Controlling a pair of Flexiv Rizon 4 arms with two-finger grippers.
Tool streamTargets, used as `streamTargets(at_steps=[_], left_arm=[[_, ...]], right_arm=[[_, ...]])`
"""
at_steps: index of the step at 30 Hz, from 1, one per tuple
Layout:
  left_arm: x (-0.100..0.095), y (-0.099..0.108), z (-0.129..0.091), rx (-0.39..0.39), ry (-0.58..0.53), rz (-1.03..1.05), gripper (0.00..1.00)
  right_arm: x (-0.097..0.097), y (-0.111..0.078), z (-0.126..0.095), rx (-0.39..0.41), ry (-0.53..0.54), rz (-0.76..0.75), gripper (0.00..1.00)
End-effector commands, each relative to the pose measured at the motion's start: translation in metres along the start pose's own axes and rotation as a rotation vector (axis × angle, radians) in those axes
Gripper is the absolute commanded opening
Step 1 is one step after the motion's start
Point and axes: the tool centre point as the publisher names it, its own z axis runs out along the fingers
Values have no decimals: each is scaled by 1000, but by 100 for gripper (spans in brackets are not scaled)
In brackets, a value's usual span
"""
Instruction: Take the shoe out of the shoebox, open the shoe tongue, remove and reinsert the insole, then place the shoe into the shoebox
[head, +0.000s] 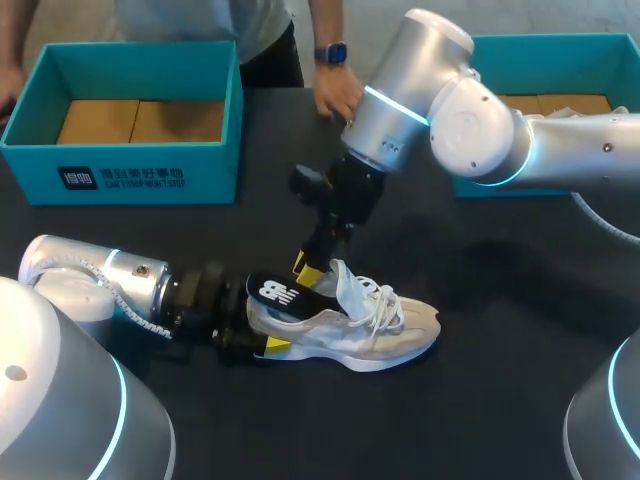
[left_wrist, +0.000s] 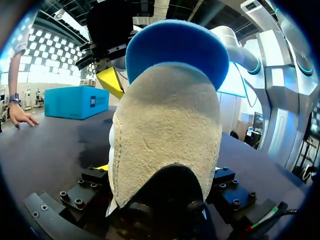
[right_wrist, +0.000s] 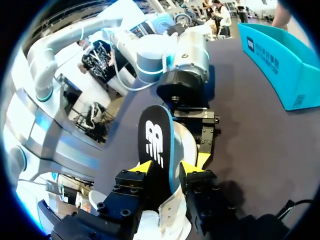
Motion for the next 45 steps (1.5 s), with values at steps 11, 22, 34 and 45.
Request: streamTargets(at_steps=[11,22,34,45], left_arm=[[-2,3,0,-1,-1,-1,0],[-2,3,0,-1,-1,-1,0],[-2,3,0,-1,-1,-1,0],[-2,3,0,-1,-1,-1,0]], right_arm=[[-11,10,10,17,89,-15,32],[1,8,22,14,119,-2,26],[14,11,22,12,77,-22,0],[11,17,11,10,31,-59,0]])
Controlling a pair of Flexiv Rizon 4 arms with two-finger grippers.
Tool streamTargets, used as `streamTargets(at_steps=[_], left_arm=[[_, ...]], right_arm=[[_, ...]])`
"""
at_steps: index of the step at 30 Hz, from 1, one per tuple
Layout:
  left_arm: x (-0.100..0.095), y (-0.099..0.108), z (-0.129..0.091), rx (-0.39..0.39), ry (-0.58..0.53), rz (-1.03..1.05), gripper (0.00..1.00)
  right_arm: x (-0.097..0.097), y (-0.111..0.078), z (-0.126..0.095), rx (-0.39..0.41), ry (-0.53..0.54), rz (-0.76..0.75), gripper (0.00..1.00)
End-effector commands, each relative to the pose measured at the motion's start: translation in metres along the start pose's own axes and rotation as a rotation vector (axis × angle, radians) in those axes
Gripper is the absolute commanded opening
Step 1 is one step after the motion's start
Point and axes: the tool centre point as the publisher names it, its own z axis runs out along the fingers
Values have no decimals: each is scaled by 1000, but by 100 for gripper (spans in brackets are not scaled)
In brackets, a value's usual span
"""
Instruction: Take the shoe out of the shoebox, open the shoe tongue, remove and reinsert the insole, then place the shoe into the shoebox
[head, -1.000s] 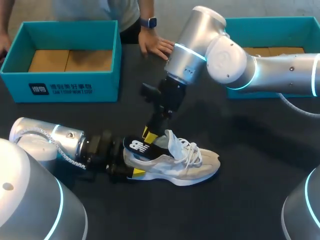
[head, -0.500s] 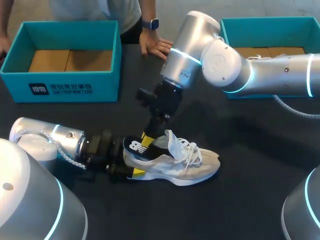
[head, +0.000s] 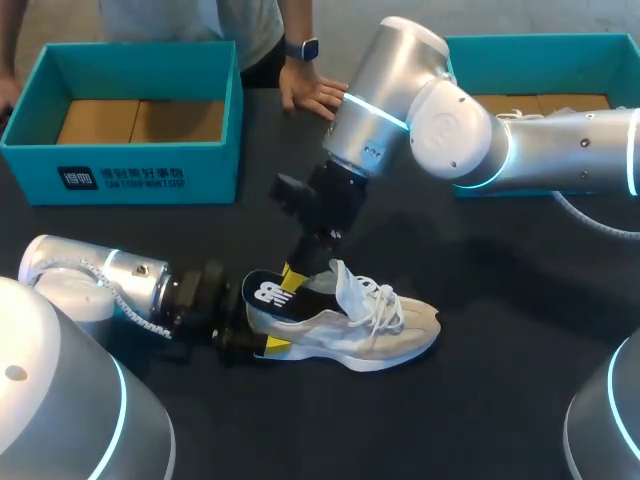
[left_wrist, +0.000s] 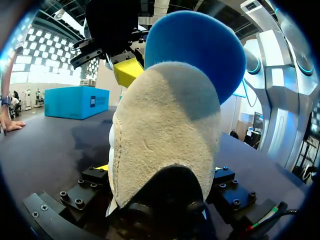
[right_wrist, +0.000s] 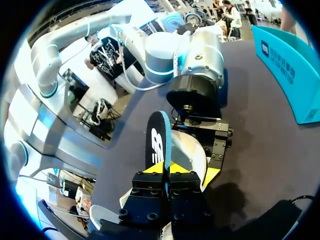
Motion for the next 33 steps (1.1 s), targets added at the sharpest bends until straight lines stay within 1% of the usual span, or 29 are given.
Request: streamTargets(at_steps=[1,5,9,10,12,13,18,22,31,33], left_arm=[[-2,3,0,0,-1,-1,0],[-2,3,0,0,-1,-1,0],[-2,3,0,0,-1,-1,0],[-2,3,0,0,-1,-1,0],[-2,3,0,0,-1,-1,0],[-2,3,0,0,-1,-1,0],[-2,3,0,0,-1,-1,0],[-2,3,0,0,-1,-1,0],[-2,3,0,0,-1,-1,0],[-2,3,0,0,-1,-1,0]], right_arm=[[0,1,-6,0,-15,-10,0],[-6,3,-8,3,-13,-22,0],[-8,1,-8,1,-7,-28,0],[-8,1,-8,-1,-4,-27,4],[-7,-1,-7,-4,-1,-27,17],[-7,-1,-7,-6,0,-28,22],[-4,-3,-2,-20,16,-25,29],[-2,-4,2,-26,32,-20,30],[6,-5,11,-29,70,2,22],[7,-6,12,-31,73,3,22]])
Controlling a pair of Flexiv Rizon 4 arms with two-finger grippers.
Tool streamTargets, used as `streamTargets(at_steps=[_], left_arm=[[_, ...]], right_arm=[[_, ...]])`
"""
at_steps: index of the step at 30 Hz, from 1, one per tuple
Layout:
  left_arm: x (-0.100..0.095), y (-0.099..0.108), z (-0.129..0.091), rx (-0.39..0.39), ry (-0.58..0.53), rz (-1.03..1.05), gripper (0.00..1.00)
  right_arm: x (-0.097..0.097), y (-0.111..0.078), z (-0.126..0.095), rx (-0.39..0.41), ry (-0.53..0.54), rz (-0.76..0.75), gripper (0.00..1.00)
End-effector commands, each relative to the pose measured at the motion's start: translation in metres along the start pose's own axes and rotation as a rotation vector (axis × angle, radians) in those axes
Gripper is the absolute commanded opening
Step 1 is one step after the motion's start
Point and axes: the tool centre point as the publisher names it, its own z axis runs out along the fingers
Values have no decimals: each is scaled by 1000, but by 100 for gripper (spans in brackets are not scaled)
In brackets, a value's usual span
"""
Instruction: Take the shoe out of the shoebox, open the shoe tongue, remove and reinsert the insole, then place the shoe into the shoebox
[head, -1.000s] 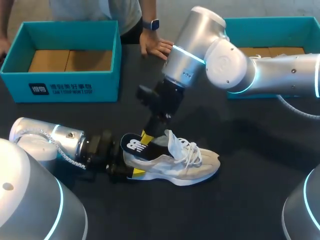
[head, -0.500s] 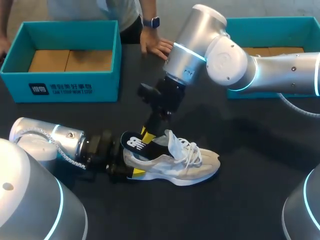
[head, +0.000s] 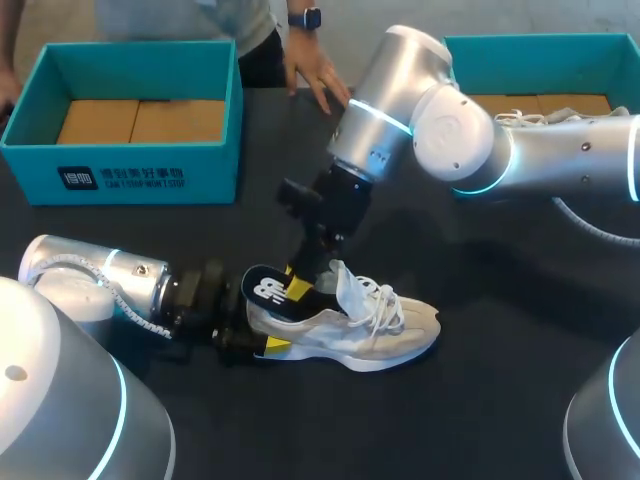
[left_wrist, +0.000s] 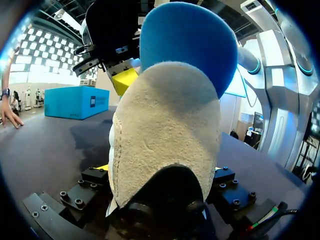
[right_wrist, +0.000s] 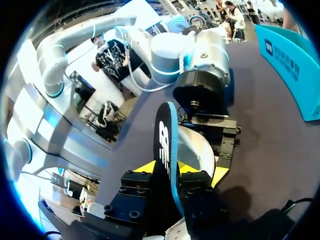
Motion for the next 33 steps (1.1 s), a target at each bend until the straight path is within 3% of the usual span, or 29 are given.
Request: streamTargets(at_steps=[1,9,16,20,33], left_arm=[[-2,3,0,-1,-1,-1,0],[-2,3,0,-1,-1,-1,0],[-2,3,0,-1,-1,-1,0],[-2,3,0,-1,-1,-1,0],[-2,3,0,-1,-1,-1,0]], right_arm=[[-1,1,5,-1,2,1,22],[-6,0,7,-9,13,-6,21],[-5,-1,8,-15,15,-7,11],[-5,-2,9,-26,13,-7,0],[-2,14,-7,-7,-70,-72,0]])
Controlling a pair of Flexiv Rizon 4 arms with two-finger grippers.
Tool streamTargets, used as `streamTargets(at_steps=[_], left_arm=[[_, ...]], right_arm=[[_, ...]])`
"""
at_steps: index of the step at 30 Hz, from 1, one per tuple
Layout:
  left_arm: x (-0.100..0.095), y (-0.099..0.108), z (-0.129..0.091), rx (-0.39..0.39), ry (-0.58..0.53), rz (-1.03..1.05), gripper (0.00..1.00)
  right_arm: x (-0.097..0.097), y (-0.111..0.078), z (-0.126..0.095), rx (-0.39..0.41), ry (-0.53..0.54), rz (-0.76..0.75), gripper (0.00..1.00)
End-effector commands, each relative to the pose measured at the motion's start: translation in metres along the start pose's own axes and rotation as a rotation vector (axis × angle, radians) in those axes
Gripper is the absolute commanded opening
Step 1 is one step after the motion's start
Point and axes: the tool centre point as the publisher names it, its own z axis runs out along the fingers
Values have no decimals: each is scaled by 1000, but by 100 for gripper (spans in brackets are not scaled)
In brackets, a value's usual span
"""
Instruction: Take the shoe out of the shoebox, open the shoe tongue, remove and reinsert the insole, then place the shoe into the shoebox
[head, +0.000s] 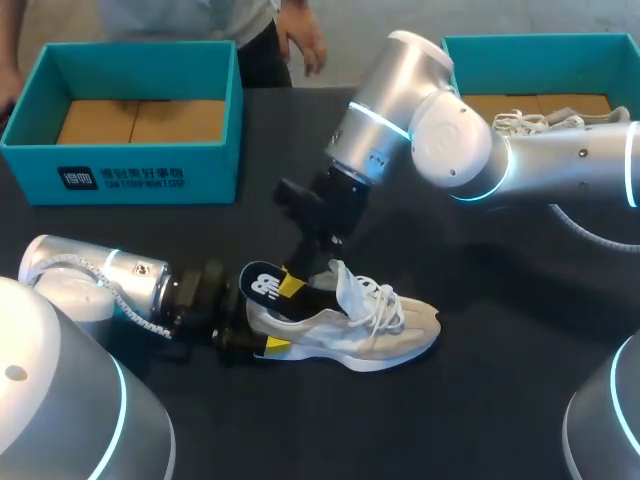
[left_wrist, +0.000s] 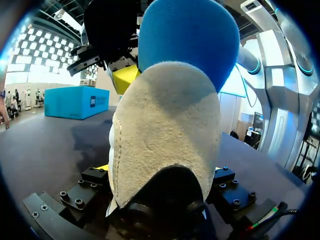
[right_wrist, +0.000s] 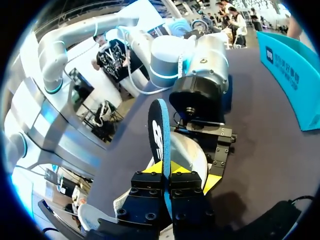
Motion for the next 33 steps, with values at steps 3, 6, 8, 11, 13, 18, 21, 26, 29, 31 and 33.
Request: streamTargets(at_steps=[3,6,8,11,13,18,21,26,29,31,33], left_arm=[[-2,3,0,-1,-1,-1,0],[-2,3,0,-1,-1,-1,0],[-2,3,0,-1,-1,-1,0],[-2,3,0,-1,-1,-1,0],[-2,3,0,-1,-1,-1,0],[-2,3,0,-1,-1,-1,0],[-2,3,0,-1,-1,-1,0],[-2,3,0,-1,-1,-1,0],[-2,3,0,-1,-1,-1,0],[-2,3,0,-1,-1,-1,0],[-2,3,0,-1,-1,-1,0]], right_arm=[[6,12,-12,23,-44,-35,0],[7,17,-17,28,-63,-53,0],[9,21,-20,28,-81,-71,0],[12,25,-25,22,-129,-98,0],[14,27,-29,17,-153,-110,0],[16,35,-38,11,-201,-144,0],[15,41,-44,9,-224,-164,0],[13,50,-57,9,-260,-194,0],[13,56,-67,4,-289,-215,0],[13,60,-72,-2,-306,-230,0],[13,68,-81,-6,-345,-237,0]])
